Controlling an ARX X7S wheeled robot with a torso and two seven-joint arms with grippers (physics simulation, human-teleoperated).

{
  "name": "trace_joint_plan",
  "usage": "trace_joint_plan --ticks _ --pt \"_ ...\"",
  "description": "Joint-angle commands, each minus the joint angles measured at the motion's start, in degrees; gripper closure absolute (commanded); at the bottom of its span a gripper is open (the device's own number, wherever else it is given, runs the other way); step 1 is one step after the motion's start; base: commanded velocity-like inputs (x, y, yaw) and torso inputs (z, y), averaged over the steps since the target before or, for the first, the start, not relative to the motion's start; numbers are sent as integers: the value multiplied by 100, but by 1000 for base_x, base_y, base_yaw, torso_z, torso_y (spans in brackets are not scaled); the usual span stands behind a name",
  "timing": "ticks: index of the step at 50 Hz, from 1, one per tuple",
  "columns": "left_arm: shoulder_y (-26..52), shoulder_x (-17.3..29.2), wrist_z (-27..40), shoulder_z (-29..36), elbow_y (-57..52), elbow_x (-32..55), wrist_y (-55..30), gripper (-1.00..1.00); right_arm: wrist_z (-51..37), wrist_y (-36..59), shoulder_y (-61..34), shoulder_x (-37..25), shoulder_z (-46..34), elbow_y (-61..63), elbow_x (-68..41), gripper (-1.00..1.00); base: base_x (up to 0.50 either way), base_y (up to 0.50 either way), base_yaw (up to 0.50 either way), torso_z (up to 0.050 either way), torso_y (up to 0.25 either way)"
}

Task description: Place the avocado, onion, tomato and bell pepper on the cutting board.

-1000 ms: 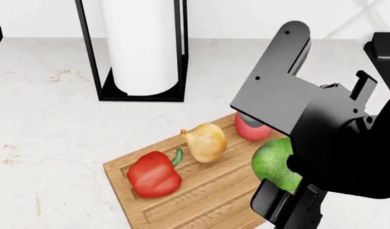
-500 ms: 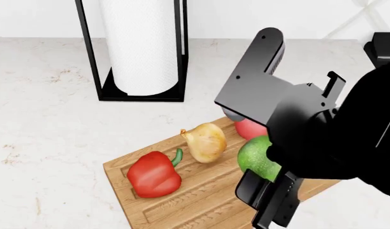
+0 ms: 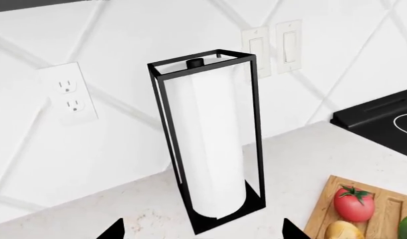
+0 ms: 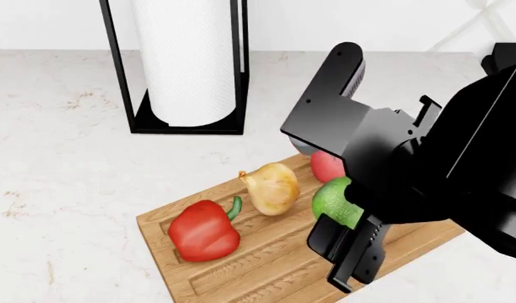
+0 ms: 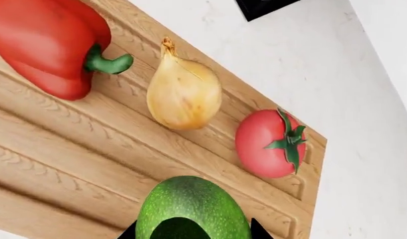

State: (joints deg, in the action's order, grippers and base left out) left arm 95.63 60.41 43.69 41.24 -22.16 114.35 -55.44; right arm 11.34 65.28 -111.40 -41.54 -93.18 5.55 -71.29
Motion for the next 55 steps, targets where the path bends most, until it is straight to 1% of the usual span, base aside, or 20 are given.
trace_joint_plan --ticks 1,11,23,24,38,48,55 --pt "-23 3 -9 0 12 -28 0 -100 323 -195 95 223 -108 -363 368 100 0 0 0 0 0" --pt "3 -28 9 0 20 -10 -10 -100 506 -298 124 355 -194 -607 564 100 0 0 0 0 0" --pt "-3 -9 -3 -8 18 -21 -23 -100 564 -197 76 355 -215 -576 533 100 0 0 0 0 0" --pt "-11 4 -8 -14 18 -23 -17 -100 559 -194 53 352 -211 -584 548 -100 0 0 0 0 0" --pt "37 7 -9 -35 33 -3 -41 -100 544 32 -213 283 -182 -441 506 -100 0 0 0 0 0" --pt "99 11 10 -55 42 33 -66 -100 593 435 -886 160 -21 -154 369 -100 0 0 0 0 0" --pt "178 -20 32 -61 73 72 -98 -100 502 690 -1195 25 108 167 185 -100 0 0 0 0 0"
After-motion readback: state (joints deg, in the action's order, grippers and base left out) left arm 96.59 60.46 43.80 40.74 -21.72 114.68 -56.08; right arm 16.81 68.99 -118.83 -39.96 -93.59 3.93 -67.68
